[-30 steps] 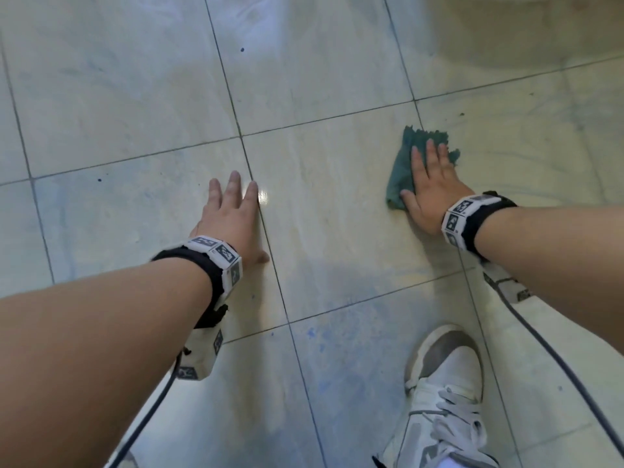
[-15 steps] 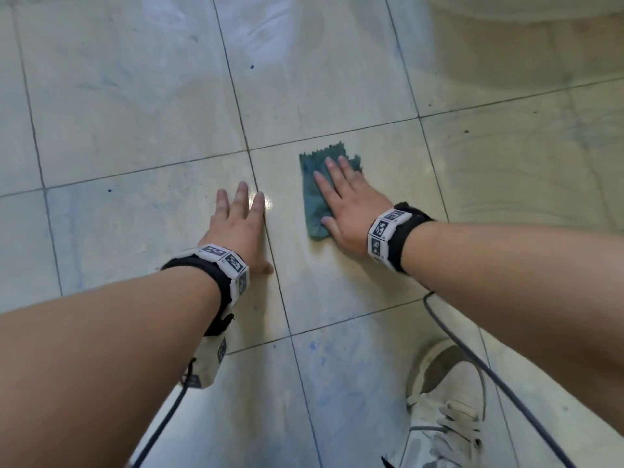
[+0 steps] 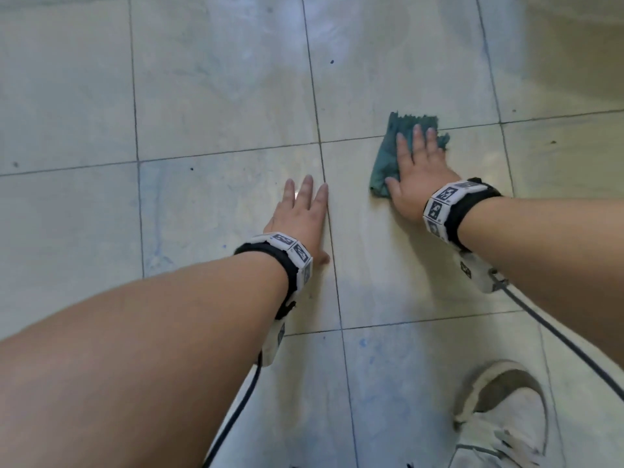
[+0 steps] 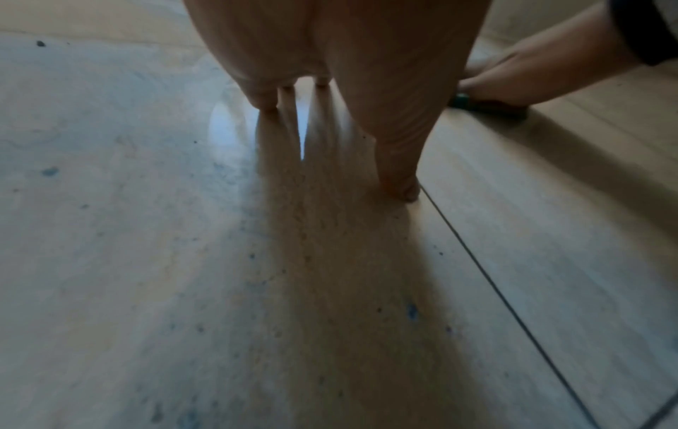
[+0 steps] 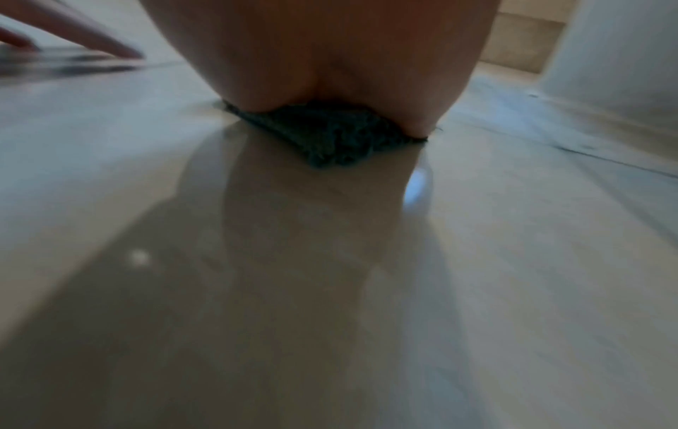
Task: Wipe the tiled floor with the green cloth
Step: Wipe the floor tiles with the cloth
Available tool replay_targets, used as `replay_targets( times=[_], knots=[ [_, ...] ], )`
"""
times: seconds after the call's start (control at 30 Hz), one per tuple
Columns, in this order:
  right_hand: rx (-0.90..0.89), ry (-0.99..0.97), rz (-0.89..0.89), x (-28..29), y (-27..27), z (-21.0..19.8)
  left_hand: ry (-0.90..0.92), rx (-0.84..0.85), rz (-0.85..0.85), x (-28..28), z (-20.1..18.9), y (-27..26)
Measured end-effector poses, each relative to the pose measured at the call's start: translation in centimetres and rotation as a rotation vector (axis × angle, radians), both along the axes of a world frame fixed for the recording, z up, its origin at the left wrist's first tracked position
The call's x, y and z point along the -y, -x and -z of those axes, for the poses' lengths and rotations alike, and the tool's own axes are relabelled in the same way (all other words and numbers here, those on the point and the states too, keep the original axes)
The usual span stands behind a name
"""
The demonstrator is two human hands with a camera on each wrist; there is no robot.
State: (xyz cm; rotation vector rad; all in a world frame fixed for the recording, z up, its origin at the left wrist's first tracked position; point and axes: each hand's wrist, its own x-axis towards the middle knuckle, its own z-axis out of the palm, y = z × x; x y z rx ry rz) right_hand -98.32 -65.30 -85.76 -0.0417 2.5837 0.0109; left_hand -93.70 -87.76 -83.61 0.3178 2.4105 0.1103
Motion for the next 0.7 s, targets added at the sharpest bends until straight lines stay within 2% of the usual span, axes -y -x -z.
replay_targets(
  times=[0.2, 0.3, 0.4, 0.47, 0.57, 0.7],
  knots=[
    [0.059, 0.118, -0.358, 10.9, 0.8, -0.7, 0.014, -0.108, -0.144, 3.7, 0.4, 0.6],
    [0.090, 0.256, -0.460, 13.1, 0.9, -1.1, 0.034, -0.150, -0.138, 5.9, 0.3, 1.2],
    [-0.006, 0.365, -0.263, 11.1, 1.1, -1.7, -0.035, -0.161, -0.066, 5.1, -0.6, 2.2],
    [-0.031, 0.268, -0.122, 8.5, 0.7, -1.7, -0.054, -0.171, -0.011, 3.2, -0.5, 3.3],
    [0.030, 0.136, -0.158, 5.9, -0.8, -1.1, -0.019, -0.110, -0.005, 1.0, 0.6, 4.2],
    [0.025, 0.139, -0.184, 6.6, -0.7, -0.9, -0.005, -0.107, -0.051, 1.9, 1.2, 4.4]
  ],
)
